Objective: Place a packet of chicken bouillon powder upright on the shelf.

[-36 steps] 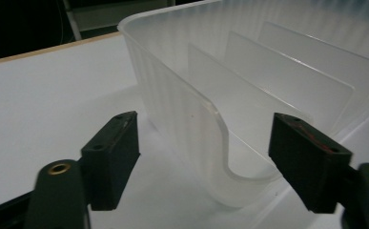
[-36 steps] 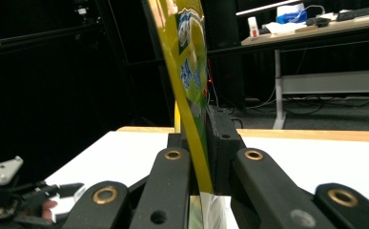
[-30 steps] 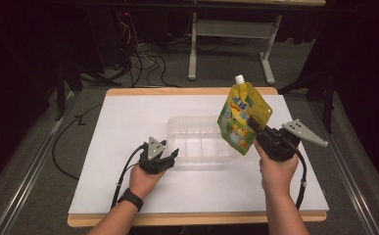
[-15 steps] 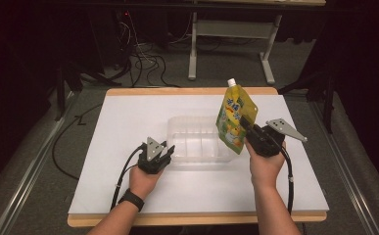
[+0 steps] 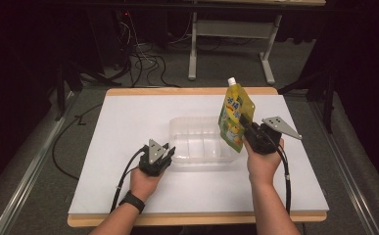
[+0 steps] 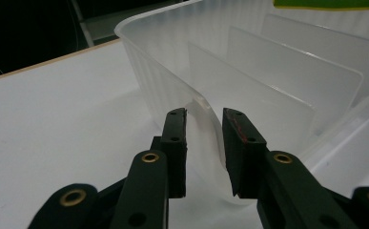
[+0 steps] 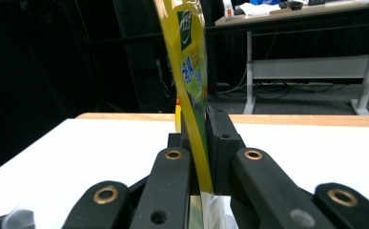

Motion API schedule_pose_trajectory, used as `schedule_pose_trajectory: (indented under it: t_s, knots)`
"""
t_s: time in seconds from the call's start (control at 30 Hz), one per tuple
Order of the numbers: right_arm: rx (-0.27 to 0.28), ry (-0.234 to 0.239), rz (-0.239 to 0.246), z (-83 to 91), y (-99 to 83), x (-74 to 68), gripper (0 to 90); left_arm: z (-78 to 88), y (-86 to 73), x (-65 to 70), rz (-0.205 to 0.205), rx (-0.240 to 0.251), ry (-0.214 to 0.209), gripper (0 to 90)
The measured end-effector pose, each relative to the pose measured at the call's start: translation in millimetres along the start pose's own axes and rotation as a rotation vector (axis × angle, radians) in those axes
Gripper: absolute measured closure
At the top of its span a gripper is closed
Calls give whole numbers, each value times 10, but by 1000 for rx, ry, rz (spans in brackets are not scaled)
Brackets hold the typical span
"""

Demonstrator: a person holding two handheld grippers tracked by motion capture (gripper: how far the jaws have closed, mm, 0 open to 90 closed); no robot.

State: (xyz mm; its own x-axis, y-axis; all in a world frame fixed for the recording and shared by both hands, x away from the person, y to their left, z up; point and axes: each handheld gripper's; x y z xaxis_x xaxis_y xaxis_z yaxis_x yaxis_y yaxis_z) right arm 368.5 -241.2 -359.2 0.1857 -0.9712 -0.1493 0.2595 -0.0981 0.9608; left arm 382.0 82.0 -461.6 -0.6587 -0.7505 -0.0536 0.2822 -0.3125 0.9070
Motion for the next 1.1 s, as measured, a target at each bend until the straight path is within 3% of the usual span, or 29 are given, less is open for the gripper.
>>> schedule_pose_trajectory:
  t_s: [0.33, 1.1]
  knots:
    - [5, -23, -8, -92, -81, -25, 880, 4, -2, 6, -16, 3, 4, 718]
    - [16, 19, -46, -173, -261, 29, 882, 18, 3, 12, -30, -1, 8, 726]
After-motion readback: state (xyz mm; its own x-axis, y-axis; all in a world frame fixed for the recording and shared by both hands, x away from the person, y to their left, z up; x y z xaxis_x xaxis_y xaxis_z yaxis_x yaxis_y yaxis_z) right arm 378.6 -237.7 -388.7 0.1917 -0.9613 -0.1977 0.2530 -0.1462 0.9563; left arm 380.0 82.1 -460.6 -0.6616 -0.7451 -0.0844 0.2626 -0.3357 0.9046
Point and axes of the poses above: each handheld gripper's, and its own axes: z roughly backward along the jaws, y roughly out of its top, x roughly to its right, and after that the axes turned 4 degrees about -y, right-handed
